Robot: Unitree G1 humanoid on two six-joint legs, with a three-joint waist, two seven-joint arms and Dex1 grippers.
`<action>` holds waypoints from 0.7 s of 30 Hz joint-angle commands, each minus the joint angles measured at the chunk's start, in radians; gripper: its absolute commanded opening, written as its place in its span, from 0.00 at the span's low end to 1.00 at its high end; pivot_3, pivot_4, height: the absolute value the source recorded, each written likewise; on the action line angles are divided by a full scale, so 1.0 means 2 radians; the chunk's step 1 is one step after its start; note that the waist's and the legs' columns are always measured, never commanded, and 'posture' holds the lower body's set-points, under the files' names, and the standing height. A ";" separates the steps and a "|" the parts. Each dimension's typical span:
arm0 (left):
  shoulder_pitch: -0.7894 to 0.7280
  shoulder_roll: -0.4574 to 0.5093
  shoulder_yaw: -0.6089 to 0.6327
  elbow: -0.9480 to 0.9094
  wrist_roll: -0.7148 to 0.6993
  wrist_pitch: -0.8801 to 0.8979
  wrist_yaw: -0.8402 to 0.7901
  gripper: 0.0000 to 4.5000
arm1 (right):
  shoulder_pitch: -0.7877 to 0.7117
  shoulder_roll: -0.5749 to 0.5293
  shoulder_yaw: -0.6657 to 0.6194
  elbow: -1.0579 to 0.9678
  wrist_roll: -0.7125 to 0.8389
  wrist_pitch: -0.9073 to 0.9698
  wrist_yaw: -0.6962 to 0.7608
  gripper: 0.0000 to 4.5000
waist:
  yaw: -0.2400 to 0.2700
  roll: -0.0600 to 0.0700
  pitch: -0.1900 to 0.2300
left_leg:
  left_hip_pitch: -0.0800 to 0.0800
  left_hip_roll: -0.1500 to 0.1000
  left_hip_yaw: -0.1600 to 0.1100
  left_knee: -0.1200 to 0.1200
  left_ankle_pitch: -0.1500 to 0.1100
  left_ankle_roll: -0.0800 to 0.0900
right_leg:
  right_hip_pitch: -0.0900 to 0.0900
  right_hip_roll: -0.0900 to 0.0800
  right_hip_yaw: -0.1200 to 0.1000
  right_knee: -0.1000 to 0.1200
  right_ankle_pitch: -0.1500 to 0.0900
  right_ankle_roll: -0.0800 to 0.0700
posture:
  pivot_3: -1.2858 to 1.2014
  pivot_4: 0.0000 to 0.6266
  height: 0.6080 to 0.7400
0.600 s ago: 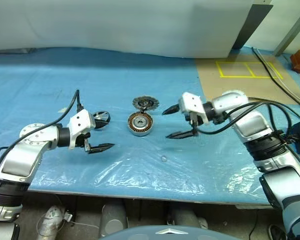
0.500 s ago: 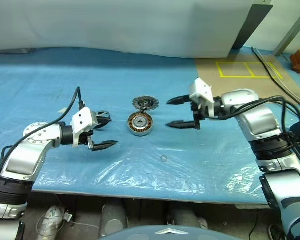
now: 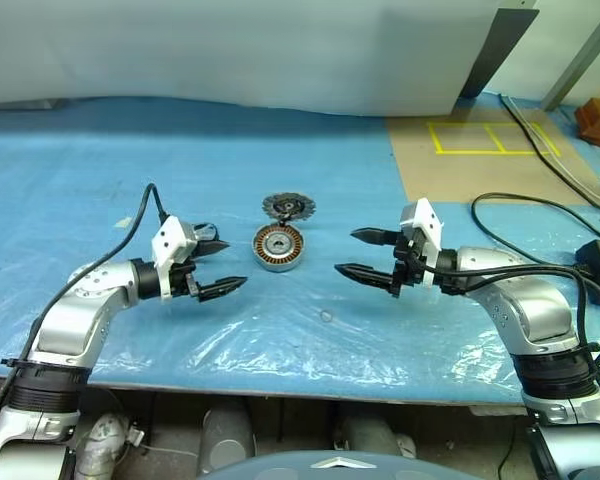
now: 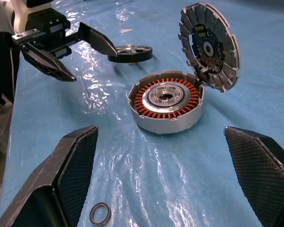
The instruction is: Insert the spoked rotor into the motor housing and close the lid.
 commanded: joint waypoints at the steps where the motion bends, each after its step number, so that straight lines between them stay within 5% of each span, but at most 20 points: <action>1: -0.006 0.009 -0.003 -0.012 0.008 -0.016 -0.006 1.00 | -0.002 -0.008 0.005 -0.022 0.001 -0.011 0.001 0.99 | 0.001 0.000 0.000 | 0.000 0.000 0.000 0.000 0.000 0.000 | 0.000 0.000 0.000 0.000 0.000 0.000 | 0.52 0.24 1.00; 14: -0.004 0.012 0.002 -0.020 0.018 -0.025 0.003 1.00 | -0.037 -0.031 0.042 -0.009 -0.020 -0.027 0.025 0.99 | 0.000 0.000 0.000 | 0.000 0.000 0.000 -0.001 0.000 0.000 | 0.000 0.000 0.000 0.000 0.001 0.002 | 0.52 0.24 1.00; 21: -0.016 0.027 0.003 -0.017 0.023 -0.013 0.014 1.00 | -0.134 -0.016 0.138 0.066 -0.092 -0.085 0.074 0.99 | -0.002 0.000 0.000 | 0.000 0.000 0.000 0.000 0.000 0.000 | 0.000 0.000 0.000 0.000 0.001 0.002 | 0.52 0.24 1.00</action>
